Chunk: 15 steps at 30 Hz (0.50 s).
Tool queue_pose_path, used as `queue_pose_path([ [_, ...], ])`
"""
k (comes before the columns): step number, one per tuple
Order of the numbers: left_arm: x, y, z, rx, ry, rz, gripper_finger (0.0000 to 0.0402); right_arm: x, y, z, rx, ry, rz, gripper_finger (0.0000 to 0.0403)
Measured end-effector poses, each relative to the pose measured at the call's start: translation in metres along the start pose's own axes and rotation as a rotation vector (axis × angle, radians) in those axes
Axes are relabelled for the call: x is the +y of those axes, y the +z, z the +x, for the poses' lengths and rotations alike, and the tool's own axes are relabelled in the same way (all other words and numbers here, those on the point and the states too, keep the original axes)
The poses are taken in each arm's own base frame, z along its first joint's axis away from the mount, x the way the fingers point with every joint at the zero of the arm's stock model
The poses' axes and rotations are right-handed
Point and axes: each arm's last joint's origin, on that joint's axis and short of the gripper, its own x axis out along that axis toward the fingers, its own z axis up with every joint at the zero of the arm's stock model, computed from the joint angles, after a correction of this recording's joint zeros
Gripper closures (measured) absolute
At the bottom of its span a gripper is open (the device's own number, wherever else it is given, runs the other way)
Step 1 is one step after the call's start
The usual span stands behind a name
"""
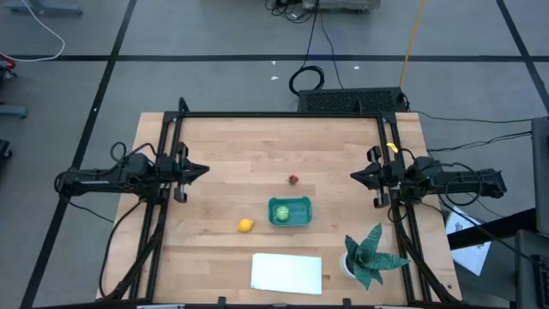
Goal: Pick and placing Produce into tupperware
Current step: Put the lemon into the bin
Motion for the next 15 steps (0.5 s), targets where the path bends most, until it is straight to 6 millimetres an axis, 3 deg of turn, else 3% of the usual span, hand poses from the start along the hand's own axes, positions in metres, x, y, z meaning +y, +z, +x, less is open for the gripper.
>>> queue_pose_path([
  [9,0.003,0.05,-0.002,-0.024,0.037,-0.028,0.0378,0.0,0.0,0.0,0.0,0.0,-0.001,0.0403],
  [15,0.003,0.079,0.01,0.035,0.026,-0.043,0.0378,0.0,0.0,0.0,0.001,0.0,0.0,0.0403],
])
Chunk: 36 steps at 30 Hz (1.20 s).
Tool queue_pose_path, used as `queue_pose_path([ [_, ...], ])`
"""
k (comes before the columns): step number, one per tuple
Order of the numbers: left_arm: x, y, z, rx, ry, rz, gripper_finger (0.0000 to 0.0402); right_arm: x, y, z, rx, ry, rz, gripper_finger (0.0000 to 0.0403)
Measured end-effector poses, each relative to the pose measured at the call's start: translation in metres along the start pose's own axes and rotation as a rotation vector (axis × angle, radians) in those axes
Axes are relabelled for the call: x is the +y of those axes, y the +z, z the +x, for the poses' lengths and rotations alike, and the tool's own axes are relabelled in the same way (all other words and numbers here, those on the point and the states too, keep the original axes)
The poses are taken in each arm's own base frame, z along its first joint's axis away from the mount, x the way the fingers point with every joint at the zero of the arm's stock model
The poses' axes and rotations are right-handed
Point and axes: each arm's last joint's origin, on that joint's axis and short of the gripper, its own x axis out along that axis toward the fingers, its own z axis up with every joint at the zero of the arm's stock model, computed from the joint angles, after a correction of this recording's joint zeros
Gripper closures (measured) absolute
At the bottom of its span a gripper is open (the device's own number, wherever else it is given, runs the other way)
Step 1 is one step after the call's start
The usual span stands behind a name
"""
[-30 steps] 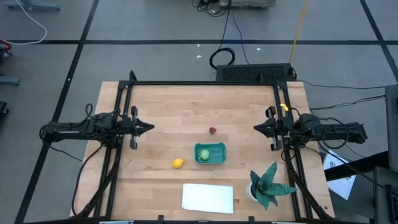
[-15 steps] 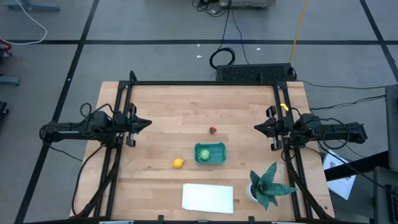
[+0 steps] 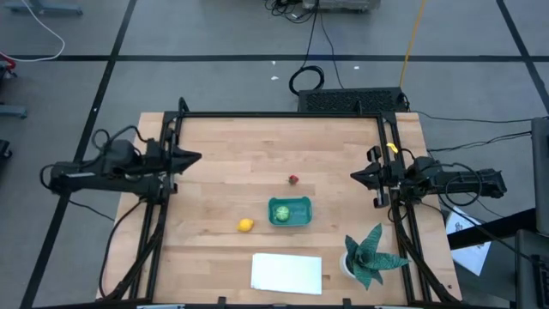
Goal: Pick and placing Produce into tupperware
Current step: Put the lemon into the bin
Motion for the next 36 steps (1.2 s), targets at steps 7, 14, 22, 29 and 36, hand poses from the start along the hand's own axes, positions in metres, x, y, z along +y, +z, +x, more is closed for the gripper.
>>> queue_pose_path([
  [7,-0.004,0.019,0.028,0.084,-0.035,0.005,0.0378,0.0,0.0,0.0,0.001,0.0,0.0,0.0403],
  [14,-0.006,0.032,0.058,0.098,-0.028,0.03,0.0378,0.0,0.0,0.0,0.001,0.0,0.0,0.0403],
  [22,-0.012,0.042,0.083,0.116,-0.109,0.006,0.0378,0.0,0.0,0.0,0.001,-0.003,0.0,0.0403],
  [29,-0.025,0.05,0.095,0.12,-0.181,-0.003,0.0378,0.0,0.0,0.0,0.002,-0.004,0.0,0.0403],
  [36,-0.044,0.055,0.097,0.1,-0.188,-0.008,0.0378,0.0,0.0,0.0,0.002,-0.004,0.0,0.0403],
])
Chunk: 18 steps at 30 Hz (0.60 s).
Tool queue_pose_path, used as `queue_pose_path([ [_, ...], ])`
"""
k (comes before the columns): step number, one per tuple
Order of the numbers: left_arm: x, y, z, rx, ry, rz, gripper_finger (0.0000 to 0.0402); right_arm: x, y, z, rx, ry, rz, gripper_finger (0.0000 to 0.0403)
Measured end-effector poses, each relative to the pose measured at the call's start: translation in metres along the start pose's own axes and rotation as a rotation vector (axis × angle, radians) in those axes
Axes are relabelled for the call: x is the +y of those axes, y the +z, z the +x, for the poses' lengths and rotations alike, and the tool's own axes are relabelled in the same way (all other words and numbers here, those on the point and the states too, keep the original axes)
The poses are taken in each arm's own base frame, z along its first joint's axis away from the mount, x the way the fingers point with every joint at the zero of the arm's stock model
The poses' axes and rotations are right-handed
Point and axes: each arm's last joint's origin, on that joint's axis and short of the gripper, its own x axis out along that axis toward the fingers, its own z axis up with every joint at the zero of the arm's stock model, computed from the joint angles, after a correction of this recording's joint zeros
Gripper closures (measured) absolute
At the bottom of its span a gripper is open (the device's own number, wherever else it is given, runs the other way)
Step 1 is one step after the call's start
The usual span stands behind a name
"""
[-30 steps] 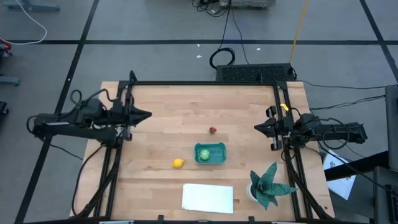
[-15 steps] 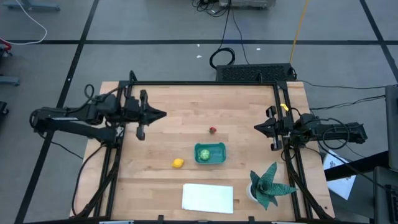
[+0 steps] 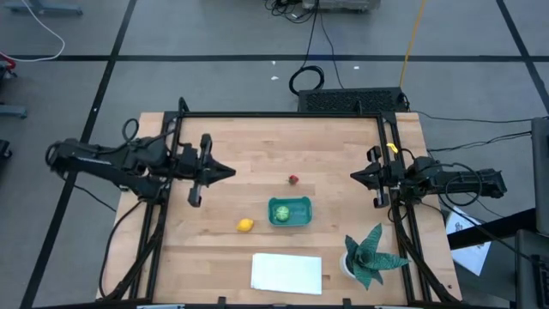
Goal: Pick and placing Produce into tupperware
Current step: Put the lemon into the bin
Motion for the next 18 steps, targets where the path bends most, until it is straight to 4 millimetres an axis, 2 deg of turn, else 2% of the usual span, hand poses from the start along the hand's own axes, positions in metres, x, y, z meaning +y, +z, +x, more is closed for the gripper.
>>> queue_pose_path([
  [10,-0.018,-0.002,-0.003,0.014,0.074,-0.092,0.0378,0.0,0.0,0.0,0.0,0.0,0.015,0.0403],
  [18,-0.026,-0.018,-0.006,0.17,0.065,-0.215,0.0378,0.0,-0.002,0.002,0.021,0.0,0.031,0.0403],
])
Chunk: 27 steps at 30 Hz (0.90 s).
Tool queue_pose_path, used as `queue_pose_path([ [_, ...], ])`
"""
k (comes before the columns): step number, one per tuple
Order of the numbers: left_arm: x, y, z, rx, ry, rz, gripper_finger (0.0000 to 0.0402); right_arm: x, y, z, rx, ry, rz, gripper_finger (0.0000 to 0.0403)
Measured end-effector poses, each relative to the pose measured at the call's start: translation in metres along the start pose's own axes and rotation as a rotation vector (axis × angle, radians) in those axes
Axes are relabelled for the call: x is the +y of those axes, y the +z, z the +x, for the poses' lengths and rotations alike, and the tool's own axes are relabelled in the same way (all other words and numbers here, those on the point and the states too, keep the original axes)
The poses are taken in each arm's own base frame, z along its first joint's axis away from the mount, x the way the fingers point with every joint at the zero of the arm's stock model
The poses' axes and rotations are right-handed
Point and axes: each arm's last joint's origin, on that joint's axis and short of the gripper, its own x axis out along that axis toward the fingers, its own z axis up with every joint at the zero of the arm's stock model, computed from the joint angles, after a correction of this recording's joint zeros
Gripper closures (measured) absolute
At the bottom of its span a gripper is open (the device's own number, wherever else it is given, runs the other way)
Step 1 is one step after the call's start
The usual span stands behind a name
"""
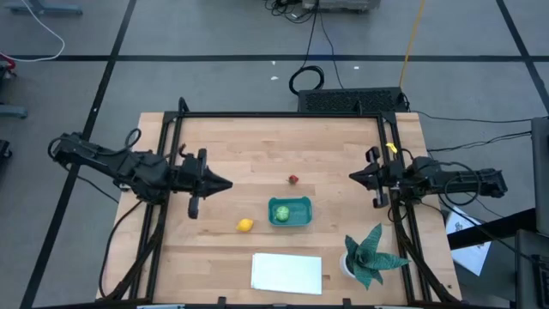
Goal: Pick and placing Produce into tupperware
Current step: Put the lemon into the bin
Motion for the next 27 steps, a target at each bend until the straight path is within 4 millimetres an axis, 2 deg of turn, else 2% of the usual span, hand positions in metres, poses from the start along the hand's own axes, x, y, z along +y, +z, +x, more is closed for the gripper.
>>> queue_pose_path([
  [9,0.002,-0.022,0.008,0.22,0.012,-0.037,0.0378,0.0,-0.003,0.003,0.033,-0.001,0.0,0.0403],
  [16,0.004,-0.029,0.009,0.308,0.033,-0.066,0.0378,0.0,-0.004,0.003,0.035,-0.002,-0.003,0.0403],
  [22,0.007,-0.015,0.0,0.408,0.102,-0.096,0.0378,0.0,-0.004,0.003,0.035,-0.002,-0.003,0.0403],
  [27,0.002,0.002,0.002,0.447,0.107,-0.084,0.0378,0.0,-0.004,0.003,0.035,-0.002,-0.003,0.0403],
])
